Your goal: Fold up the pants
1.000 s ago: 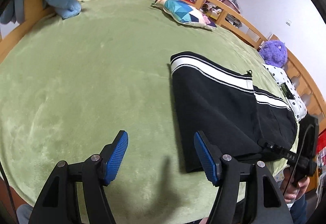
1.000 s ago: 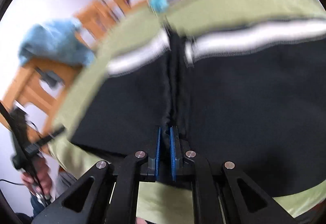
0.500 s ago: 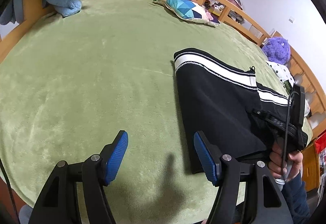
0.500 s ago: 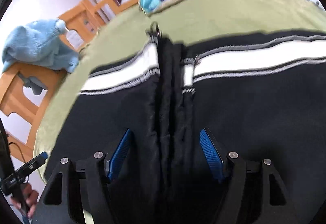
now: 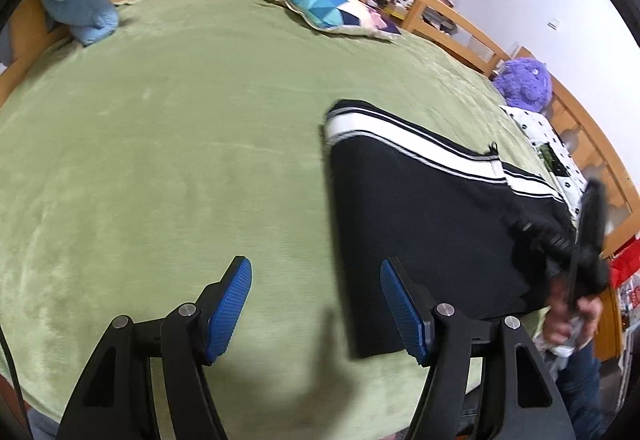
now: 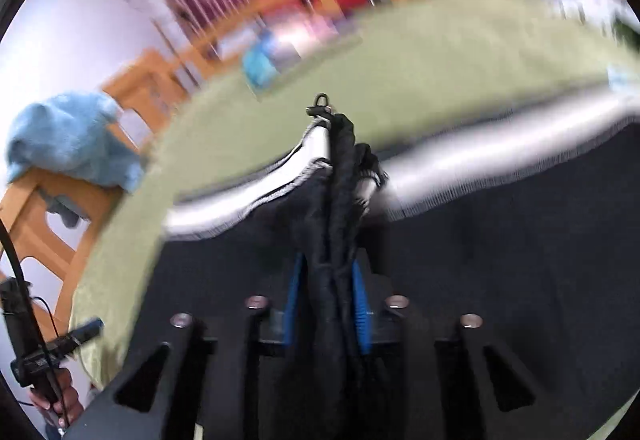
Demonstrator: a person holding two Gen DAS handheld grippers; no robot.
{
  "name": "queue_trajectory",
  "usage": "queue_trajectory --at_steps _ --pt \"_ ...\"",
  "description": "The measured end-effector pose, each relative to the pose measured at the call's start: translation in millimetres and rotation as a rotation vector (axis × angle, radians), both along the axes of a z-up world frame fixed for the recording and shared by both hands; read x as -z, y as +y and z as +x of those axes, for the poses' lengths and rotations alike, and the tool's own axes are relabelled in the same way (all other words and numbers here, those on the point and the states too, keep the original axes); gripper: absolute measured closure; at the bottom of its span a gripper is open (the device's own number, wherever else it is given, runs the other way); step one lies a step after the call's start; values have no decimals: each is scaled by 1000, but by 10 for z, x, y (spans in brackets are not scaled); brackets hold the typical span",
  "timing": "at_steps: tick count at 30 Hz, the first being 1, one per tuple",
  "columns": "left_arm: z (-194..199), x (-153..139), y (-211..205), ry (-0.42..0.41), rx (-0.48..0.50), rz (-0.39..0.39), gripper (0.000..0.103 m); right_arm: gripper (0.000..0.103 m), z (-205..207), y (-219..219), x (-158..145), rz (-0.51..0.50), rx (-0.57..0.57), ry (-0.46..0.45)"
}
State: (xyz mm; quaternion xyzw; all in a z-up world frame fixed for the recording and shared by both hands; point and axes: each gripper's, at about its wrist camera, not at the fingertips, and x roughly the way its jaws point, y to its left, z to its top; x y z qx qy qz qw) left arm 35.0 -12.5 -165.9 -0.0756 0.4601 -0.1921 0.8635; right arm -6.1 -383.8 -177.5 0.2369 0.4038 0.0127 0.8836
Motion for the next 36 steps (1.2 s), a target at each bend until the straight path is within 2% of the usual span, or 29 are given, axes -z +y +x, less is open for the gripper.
queue_trajectory --at_steps 2,7,12,15,19,21,24,27,31,36 --pt "-27 -8 -100 6 26 0 38 73 -54 -23 121 -30 -8 36" --pt "-81 -33 -269 0 65 43 38 63 -470 -25 -15 -18 48 -76" --pt "-73 -24 -375 6 70 42 38 63 -426 186 190 -102 -32 -2" --pt "-59 -47 -426 -29 56 58 38 55 -491 218 142 -162 -55 -21" --pt "30 -55 -515 -63 46 121 38 45 -682 34 -21 -213 3 -78" --pt "102 -40 -545 -57 44 126 38 42 -745 -102 -85 -247 20 -74" --pt "247 26 -601 -23 70 108 38 42 -876 -245 -195 -445 76 -59" --pt "406 96 -677 -1 81 106 38 42 -1011 -417 -281 -574 131 -78" --pt "559 212 -731 48 90 75 39 42 -1147 -927 -325 -549 219 -47" --pt "700 431 -767 125 107 57 38 38 -1174 -1663 -212 -442 411 49"
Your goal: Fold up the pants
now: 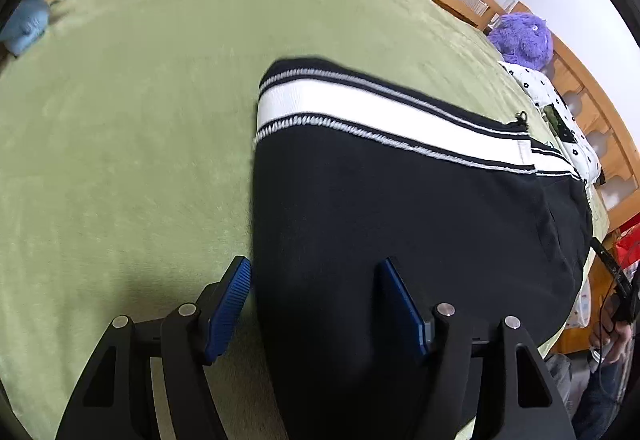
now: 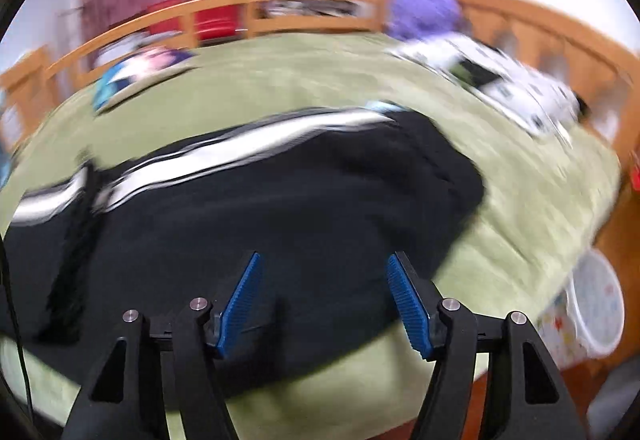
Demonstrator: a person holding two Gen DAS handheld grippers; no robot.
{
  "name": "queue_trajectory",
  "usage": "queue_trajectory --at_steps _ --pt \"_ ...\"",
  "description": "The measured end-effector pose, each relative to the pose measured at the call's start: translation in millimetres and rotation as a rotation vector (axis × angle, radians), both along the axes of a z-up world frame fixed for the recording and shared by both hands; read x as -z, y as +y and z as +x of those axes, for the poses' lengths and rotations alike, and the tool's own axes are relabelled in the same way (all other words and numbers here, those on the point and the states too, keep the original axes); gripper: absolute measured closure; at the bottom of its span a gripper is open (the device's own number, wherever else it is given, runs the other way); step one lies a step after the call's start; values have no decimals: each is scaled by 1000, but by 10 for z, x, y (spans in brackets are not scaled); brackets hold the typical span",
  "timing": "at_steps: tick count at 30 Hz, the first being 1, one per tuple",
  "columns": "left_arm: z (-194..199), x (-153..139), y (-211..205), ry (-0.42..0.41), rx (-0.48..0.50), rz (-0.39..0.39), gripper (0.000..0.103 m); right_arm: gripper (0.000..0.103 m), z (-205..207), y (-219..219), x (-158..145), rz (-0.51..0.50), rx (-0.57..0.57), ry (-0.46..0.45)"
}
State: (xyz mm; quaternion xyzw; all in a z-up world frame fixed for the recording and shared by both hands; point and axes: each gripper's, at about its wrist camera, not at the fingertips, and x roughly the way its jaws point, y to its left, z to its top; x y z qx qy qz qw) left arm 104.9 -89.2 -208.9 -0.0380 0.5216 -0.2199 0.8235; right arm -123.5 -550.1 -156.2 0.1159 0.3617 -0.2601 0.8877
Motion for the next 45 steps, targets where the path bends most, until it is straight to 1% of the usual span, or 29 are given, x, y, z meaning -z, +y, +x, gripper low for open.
queue_trajectory --at_steps 1,4,5,9,10,12,16,18,19,21,22,23,24,25,26,27,28,29,30,32,37,40,42,45 --pt "27 33 11 11 -1 -18 36 38 -23 -152 32 29 35 -6" --pt "88 51 5 15 10 -39 32 37 -83 -396 135 83 72 -9" --pt "108 54 -11 16 17 -37 30 35 -86 -480 186 101 85 -9" --pt "181 55 -83 6 51 -18 27 34 -35 -730 392 202 102 -18" --pt "192 58 -98 3 59 -15 27 32 -17 -780 437 230 102 -30" --pt "224 55 -94 2 69 -21 27 23 27 -873 506 271 99 -61" --pt "302 61 -33 8 58 -60 27 19 137 -1046 633 339 82 -105" --pt "347 69 -14 9 38 -81 27 15 197 -1146 683 357 77 -133" --pt "365 76 -7 16 29 -92 27 14 249 -1178 688 358 75 -136" --pt "395 87 -13 19 15 -110 28 12 354 -1209 686 355 73 -113" --pt "409 88 -28 18 14 -112 35 13 396 -1212 681 351 76 -104" --pt "417 82 -37 19 15 -118 46 17 439 -1215 678 345 82 -95" --pt "421 78 -46 22 13 -122 50 30 462 -1209 668 340 86 -91" --pt "425 69 -45 28 7 -126 65 38 465 -1203 649 339 85 -95" --pt "424 44 -22 29 3 -142 80 63 445 -1199 619 353 84 -110" --pt "422 31 5 29 -3 -156 83 77 407 -1199 581 365 96 -128" --pt "421 3 50 36 -15 -189 89 82 375 -1195 545 385 89 -150" --pt "415 -27 95 39 -22 -226 92 84 331 -1154 480 390 80 -180" --pt "400 -60 133 34 -25 -251 92 85 319 -1103 408 367 79 -190" --pt "373 -122 163 21 -25 -277 93 87 334 -926 235 294 75 -182" --pt "230 -385 299 -46 -2 -314 93 87 352 -516 -255 212 55 -223" --pt "200 -515 453 -58 10 -343 93 87 361 -271 -576 167 29 -254" --pt "190 -563 565 -71 5 -339 93 87 393 -94 -782 153 1 -281" --pt "173 -650 777 -108 -17 -315 93 87 471 190 -1002 145 -47 -309"
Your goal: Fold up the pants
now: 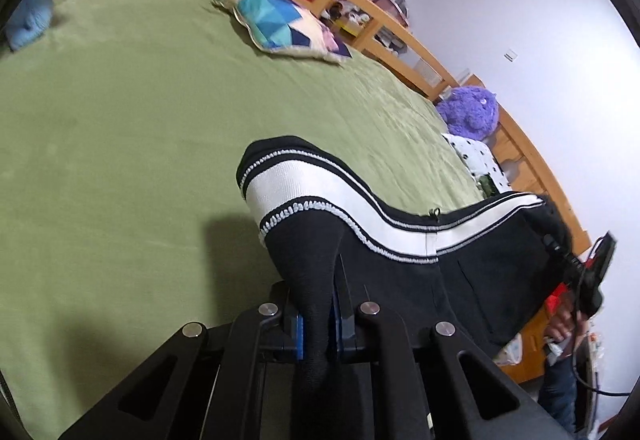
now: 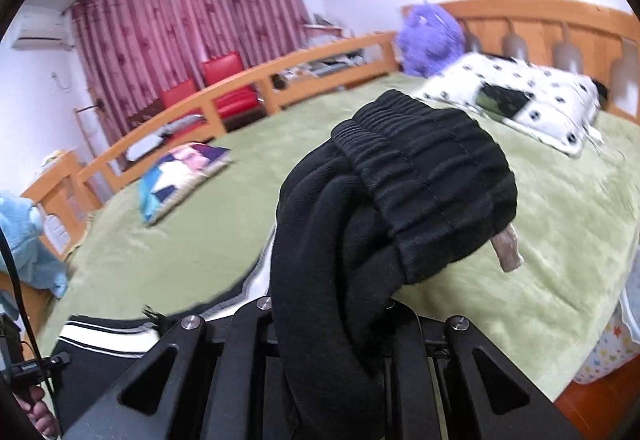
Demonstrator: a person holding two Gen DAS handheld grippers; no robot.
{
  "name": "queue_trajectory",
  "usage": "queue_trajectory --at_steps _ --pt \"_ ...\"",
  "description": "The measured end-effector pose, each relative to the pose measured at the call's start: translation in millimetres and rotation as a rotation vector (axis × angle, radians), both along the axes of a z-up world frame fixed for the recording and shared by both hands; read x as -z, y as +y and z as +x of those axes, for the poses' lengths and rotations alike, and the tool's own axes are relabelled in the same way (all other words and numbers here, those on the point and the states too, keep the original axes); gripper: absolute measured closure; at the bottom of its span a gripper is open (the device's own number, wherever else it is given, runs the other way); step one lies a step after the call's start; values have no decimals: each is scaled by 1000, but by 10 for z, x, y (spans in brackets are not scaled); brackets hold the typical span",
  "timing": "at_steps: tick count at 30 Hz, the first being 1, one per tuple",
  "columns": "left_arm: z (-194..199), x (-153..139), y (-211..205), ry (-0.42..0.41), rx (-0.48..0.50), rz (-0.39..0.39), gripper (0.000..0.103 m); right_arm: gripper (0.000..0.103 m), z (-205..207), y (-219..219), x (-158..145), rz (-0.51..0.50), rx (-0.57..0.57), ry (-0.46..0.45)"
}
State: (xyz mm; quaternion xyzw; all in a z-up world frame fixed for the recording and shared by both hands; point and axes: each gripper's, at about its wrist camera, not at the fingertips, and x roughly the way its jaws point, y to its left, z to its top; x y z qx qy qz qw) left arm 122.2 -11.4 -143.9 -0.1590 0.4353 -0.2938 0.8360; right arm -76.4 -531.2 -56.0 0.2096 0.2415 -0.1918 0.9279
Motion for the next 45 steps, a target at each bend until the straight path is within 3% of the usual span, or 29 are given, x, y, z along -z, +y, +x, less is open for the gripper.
queue_trajectory --at_steps 10,15,20,24,26,29,33,38,40,45 --pt "154 -248 1039 -45 -169 43 93 88 465 820 -216 93 -177 -92" --pt "284 -79 1316 9 -216 40 93 88 654 1058 -39 107 -225 -68" --pt "361 247 1391 79 -260 67 90 87 739 889 394 105 -135 53" --pt "395 434 1461 143 -286 71 84 82 752 597 951 142 -59 241" --pt "378 474 1462 155 -295 101 77 77 721 536 1214 168 -48 318" --pt "306 436 1408 132 -299 176 69 70 609 579 1357 155 -54 343" --pt "154 363 1309 84 -284 268 49 65 485 657 1295 119 -54 363" --pt "-158 526 1128 79 -236 380 47 65 354 805 1133 28 -67 393" --pt "-291 614 1096 70 -235 402 41 64 264 867 1069 -1 -71 390" --pt "-510 618 1130 53 -254 400 39 64 -6 1004 885 -45 -66 348"
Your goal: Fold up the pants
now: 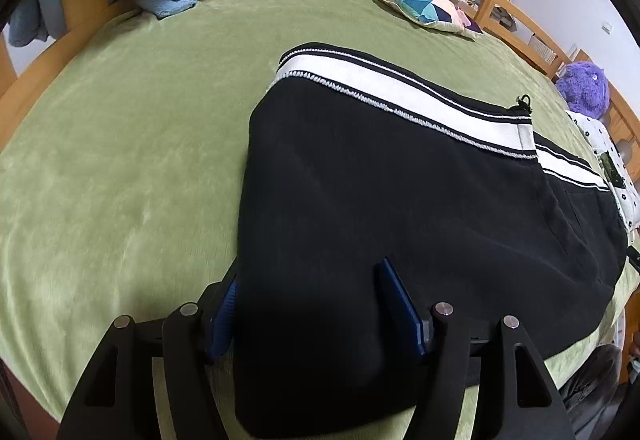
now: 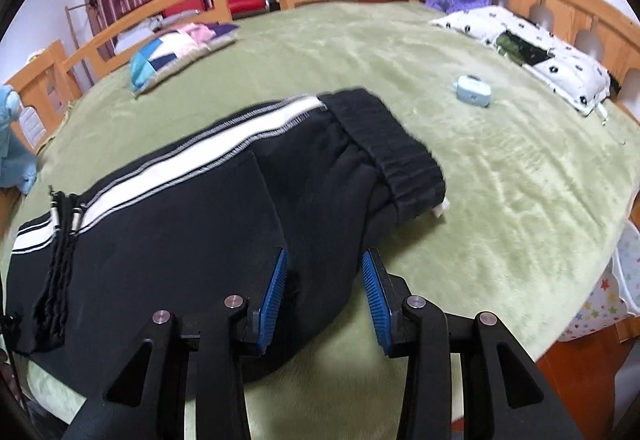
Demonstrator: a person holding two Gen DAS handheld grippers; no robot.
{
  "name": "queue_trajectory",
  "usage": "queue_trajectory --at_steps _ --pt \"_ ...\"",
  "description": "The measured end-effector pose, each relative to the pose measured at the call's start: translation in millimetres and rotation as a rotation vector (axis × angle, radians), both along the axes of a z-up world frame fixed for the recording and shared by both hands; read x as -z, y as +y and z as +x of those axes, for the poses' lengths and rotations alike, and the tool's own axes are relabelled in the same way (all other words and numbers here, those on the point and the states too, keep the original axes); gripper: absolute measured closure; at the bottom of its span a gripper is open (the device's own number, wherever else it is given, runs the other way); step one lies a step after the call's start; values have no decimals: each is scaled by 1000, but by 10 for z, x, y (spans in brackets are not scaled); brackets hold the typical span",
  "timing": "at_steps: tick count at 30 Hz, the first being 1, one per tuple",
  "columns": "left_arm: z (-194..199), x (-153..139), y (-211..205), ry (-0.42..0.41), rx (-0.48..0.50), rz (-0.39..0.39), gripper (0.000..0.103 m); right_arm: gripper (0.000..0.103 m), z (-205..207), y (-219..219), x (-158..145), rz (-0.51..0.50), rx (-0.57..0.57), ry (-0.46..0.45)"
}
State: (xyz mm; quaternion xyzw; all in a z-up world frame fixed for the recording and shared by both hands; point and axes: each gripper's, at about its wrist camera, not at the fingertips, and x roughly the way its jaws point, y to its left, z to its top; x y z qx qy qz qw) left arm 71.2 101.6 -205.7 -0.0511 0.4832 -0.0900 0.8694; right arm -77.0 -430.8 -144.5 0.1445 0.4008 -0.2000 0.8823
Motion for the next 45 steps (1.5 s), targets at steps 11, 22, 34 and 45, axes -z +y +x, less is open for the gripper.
queue_trajectory --at_steps 11,22,34,45 --pt "-227 -72 74 7 7 -14 38 62 260 879 -143 48 -213 -68" --pt "-509 -248 266 -63 15 34 33 53 843 2305 158 254 -537 -72" --pt "-435 -141 544 -42 -28 -152 33 82 626 2301 368 486 -585 -79" --pt "-302 19 437 15 -1 -254 33 82 493 2266 309 417 -570 -97"
